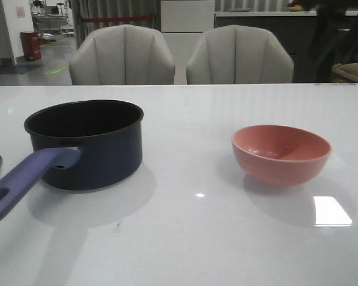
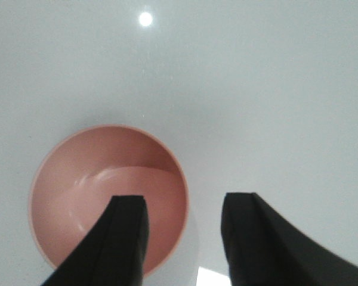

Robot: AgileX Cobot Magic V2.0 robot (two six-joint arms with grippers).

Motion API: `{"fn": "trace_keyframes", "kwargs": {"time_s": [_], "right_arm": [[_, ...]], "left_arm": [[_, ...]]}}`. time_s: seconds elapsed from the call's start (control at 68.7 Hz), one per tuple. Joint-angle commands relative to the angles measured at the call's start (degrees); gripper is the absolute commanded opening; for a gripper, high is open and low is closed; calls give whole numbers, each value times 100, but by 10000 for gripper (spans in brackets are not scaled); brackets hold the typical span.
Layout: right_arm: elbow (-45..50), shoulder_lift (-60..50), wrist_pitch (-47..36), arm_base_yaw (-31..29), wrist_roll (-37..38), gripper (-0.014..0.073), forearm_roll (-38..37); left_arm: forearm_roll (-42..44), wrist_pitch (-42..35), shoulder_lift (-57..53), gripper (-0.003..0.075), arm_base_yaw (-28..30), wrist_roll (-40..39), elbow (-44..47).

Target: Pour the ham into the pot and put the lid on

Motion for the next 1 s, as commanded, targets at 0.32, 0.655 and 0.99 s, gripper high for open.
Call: {"fn": "trace_keyframes", "kwargs": {"time_s": [0.32,0.655,0.99], "right_arm": [[1771,-3009,-2039,190,-109,413,37],[4049,-5521,-3476,448,-109,412,41],[6217,-8248,-3651,448,-103,412,203]], "left_arm": [[-35,-487,84,583,-38,-2,-146],[-50,-510,84,583,-38,-2,-146],[-50,-546,84,583,-38,-2,-146]]}}
